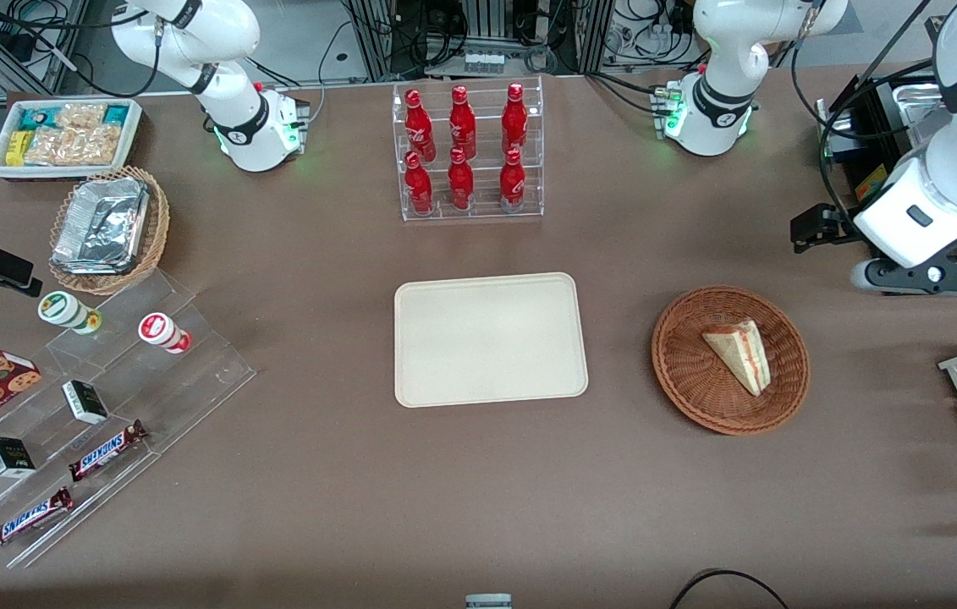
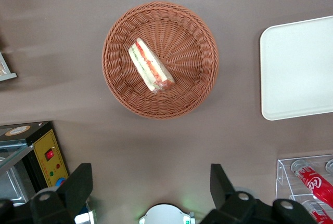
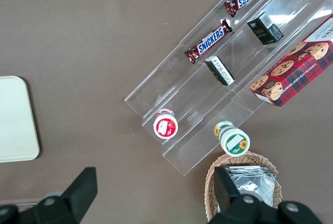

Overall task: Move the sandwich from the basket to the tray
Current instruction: 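Move the left gripper down over the wrapped sandwich in the basket, then lower the open left gripper around the sandwich and close it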

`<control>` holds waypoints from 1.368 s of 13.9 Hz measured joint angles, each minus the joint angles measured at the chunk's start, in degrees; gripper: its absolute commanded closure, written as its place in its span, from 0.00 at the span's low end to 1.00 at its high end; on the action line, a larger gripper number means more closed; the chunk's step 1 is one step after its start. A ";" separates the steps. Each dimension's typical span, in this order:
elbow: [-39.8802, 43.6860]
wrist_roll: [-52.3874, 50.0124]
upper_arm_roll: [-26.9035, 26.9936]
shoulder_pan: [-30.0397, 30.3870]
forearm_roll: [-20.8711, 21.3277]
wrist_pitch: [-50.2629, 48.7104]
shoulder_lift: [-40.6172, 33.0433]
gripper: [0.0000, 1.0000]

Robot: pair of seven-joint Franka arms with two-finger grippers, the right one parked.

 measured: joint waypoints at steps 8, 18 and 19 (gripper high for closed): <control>-4.87 -0.03 0.19 0.98 0.00 8.49 4.54 0.00; -28.14 -3.05 2.39 1.58 0.01 41.16 5.47 0.00; -30.66 -5.21 2.51 1.59 0.01 44.35 5.45 0.00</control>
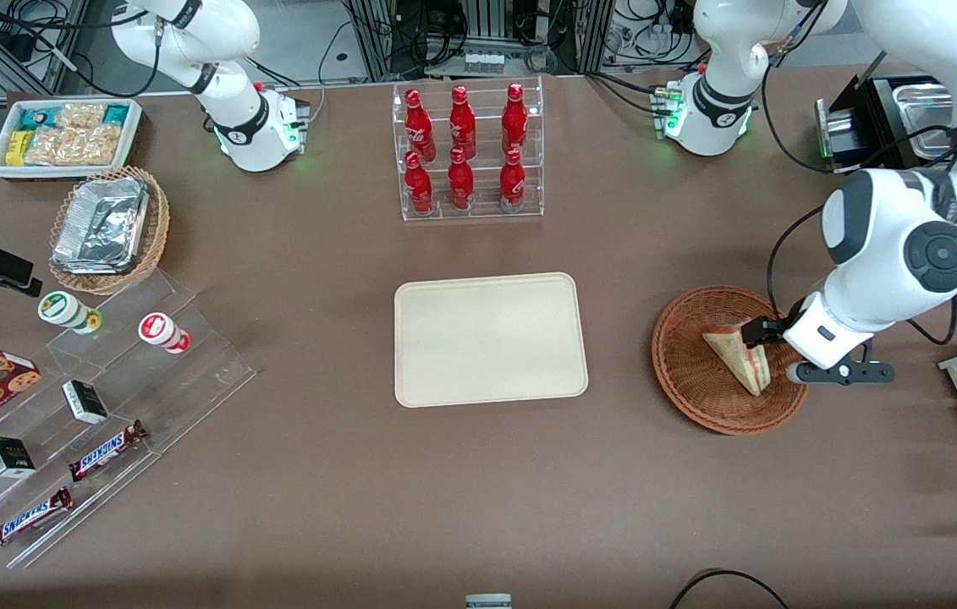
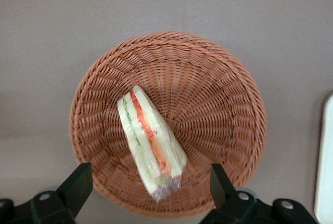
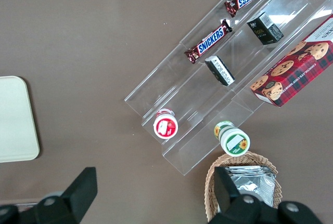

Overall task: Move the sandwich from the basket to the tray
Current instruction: 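Lower the open left gripper around the sandwich and close it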

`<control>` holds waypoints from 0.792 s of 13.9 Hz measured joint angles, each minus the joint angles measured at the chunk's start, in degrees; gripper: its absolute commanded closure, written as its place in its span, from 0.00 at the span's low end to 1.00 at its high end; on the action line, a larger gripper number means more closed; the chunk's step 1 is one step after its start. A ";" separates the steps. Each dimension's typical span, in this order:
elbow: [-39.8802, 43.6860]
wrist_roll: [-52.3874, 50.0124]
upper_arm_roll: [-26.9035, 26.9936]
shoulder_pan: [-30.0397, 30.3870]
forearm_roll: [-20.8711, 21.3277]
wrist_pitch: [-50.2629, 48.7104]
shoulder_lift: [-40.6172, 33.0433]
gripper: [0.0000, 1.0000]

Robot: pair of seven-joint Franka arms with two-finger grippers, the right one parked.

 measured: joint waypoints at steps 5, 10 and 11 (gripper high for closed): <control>-4.04 -18.71 -0.02 -0.08 0.00 3.91 -0.20 0.00; -5.75 -32.65 -0.02 -0.08 0.01 4.52 -0.37 0.00; -6.20 -33.62 0.00 -0.07 0.01 4.83 -0.36 0.00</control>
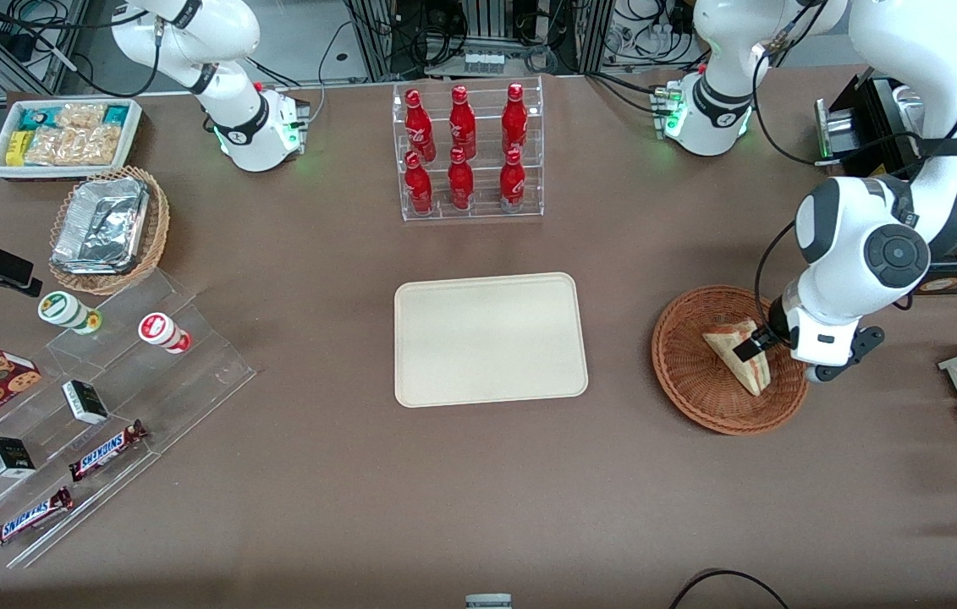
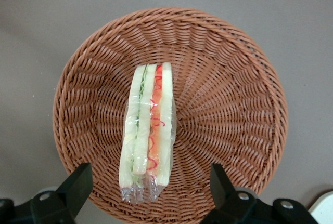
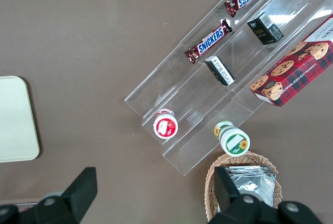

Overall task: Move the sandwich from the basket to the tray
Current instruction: 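Lower the open left gripper around the sandwich and close it, then lift the sandwich and carry it with the left gripper over the tray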

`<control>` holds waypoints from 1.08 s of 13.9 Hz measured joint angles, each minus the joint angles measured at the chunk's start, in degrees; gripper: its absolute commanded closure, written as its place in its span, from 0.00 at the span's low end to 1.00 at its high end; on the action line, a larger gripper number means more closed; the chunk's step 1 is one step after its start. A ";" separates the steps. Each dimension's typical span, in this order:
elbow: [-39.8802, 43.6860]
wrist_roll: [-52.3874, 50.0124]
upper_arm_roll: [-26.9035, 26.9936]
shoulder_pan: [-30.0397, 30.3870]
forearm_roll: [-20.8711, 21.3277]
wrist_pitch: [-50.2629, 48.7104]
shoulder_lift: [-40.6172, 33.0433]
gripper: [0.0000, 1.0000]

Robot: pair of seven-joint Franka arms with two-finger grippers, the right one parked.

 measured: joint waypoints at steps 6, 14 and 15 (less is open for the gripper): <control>-4.20 -1.50 0.13 0.05 0.00 6.64 1.51 0.00; -4.91 -1.73 1.73 0.19 0.00 8.79 5.58 1.00; -4.91 -1.73 1.73 0.19 0.00 8.79 5.57 1.00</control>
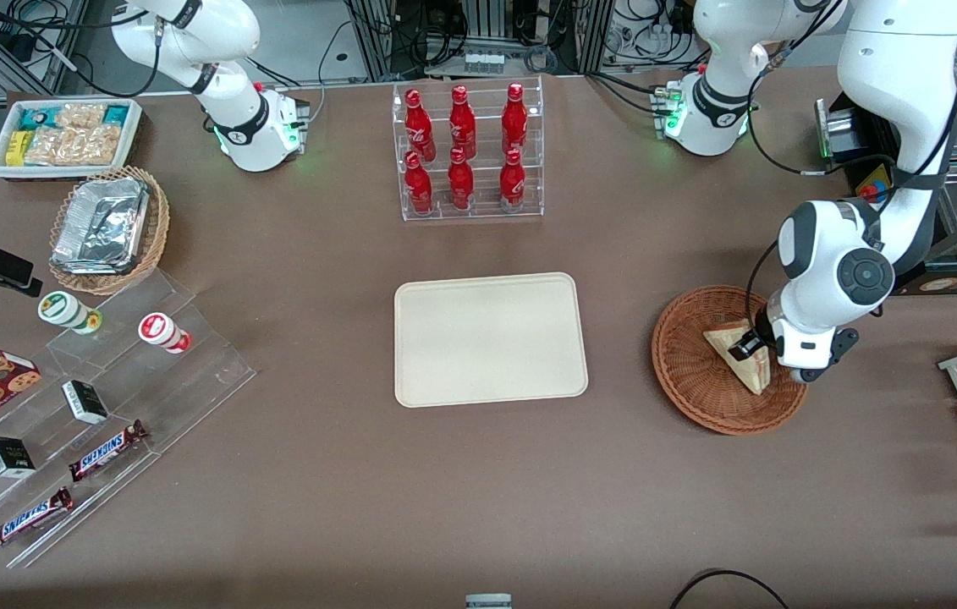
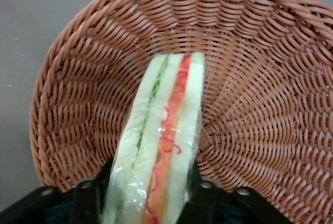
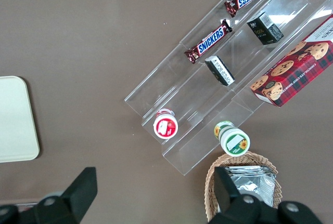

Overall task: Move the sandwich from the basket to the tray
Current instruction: 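Lift the sandwich and carry it with the left gripper over the tray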

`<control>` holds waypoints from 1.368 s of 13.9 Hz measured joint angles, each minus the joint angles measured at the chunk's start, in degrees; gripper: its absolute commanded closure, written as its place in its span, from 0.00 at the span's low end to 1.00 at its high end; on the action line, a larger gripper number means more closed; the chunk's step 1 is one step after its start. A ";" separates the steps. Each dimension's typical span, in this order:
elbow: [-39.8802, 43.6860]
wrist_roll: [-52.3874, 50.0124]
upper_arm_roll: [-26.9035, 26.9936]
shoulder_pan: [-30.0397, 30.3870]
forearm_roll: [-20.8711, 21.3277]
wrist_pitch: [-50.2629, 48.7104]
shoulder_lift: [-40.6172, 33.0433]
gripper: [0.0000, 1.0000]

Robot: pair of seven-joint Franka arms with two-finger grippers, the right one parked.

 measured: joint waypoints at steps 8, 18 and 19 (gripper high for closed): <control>11.53 3.75 -0.47 -1.48 0.35 -15.79 -1.07 1.00; 25.74 9.37 -1.50 -19.34 -0.73 -22.96 6.93 1.00; 26.91 9.25 -1.52 -21.04 -1.73 -22.89 8.37 1.00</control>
